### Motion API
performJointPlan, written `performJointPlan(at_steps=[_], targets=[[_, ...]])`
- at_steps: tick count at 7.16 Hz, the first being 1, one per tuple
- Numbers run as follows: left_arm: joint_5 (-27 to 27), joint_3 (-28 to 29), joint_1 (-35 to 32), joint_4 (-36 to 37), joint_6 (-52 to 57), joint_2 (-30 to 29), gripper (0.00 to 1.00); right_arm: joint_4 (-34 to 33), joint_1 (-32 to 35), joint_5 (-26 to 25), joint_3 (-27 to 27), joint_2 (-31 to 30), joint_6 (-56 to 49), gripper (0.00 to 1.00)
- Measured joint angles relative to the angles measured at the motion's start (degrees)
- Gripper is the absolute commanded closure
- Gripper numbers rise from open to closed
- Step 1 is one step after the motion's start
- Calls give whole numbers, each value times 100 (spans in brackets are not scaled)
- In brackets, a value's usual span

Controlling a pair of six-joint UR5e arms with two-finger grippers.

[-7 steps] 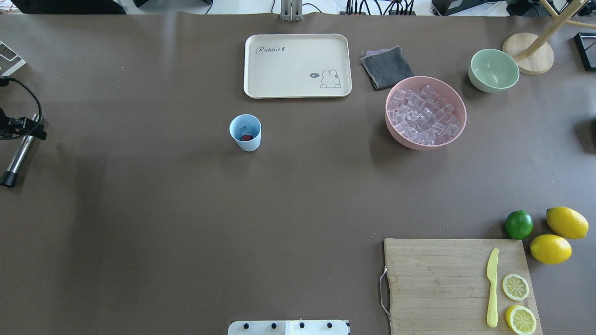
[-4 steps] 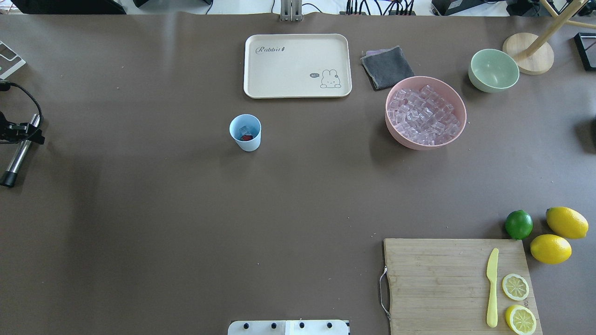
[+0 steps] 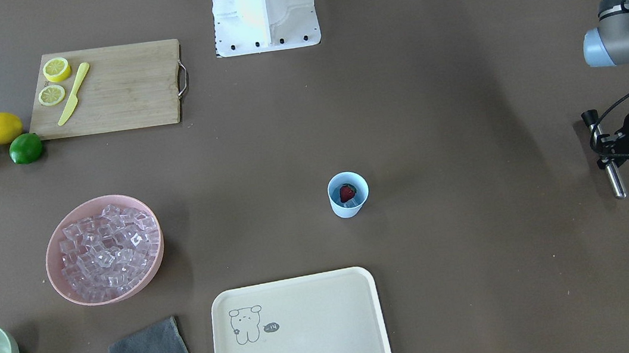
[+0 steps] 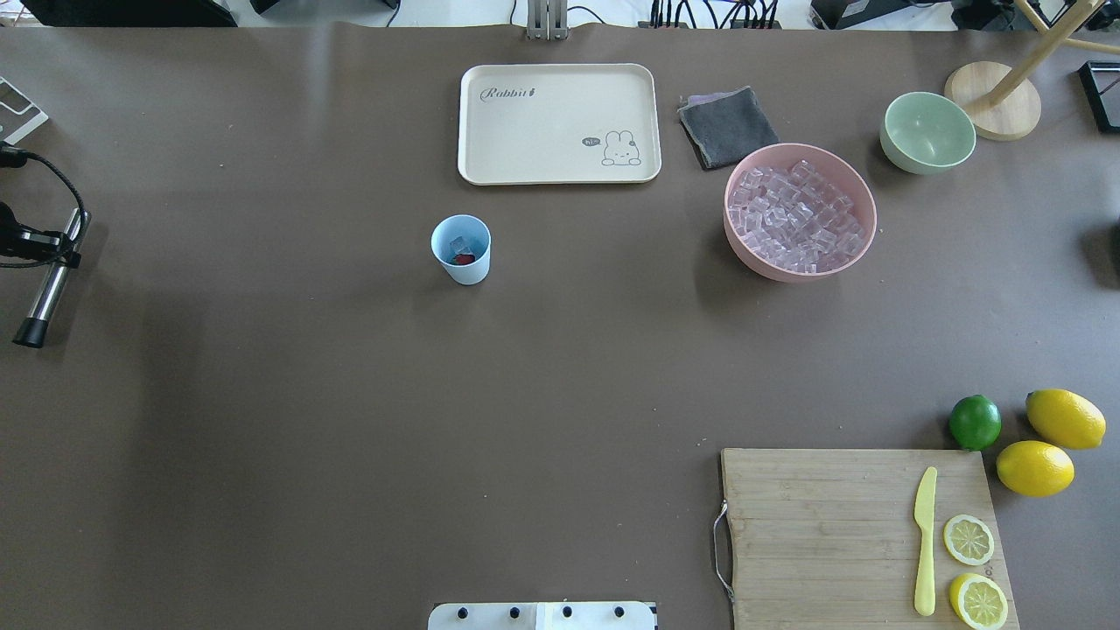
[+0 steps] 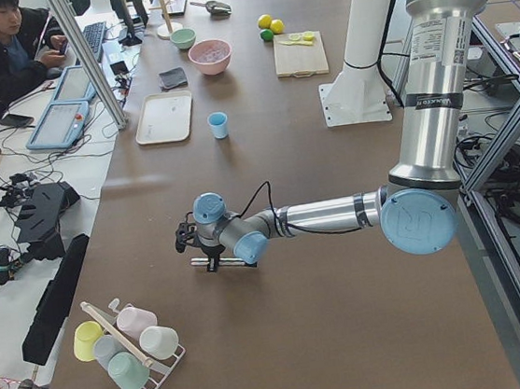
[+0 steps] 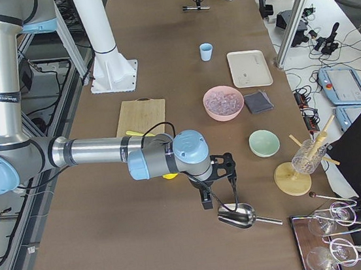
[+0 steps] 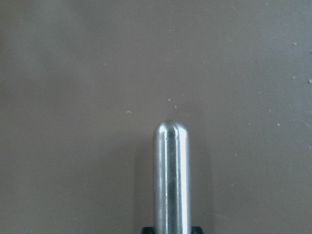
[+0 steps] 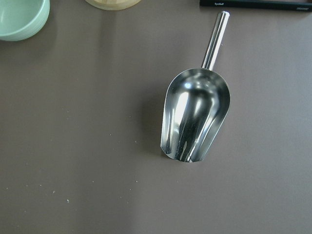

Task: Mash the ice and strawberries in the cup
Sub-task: 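Grasp the steel muddler upright with the left gripper and lift it, then carry the muddler with the left gripper over the light-blue cup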

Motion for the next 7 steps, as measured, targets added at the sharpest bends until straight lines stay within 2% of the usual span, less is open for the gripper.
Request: performJointPlan(at_steps=[2, 5, 7], targets=[[24, -497, -66, 34, -91, -122, 100, 0, 15, 1, 12, -5, 0, 0], [253, -867, -68, 64, -584, -995, 100, 0, 20, 0, 33, -39, 0, 0], [1235, -1343, 247, 10, -1789, -1567, 100, -11, 20, 8, 39, -50, -2, 0]])
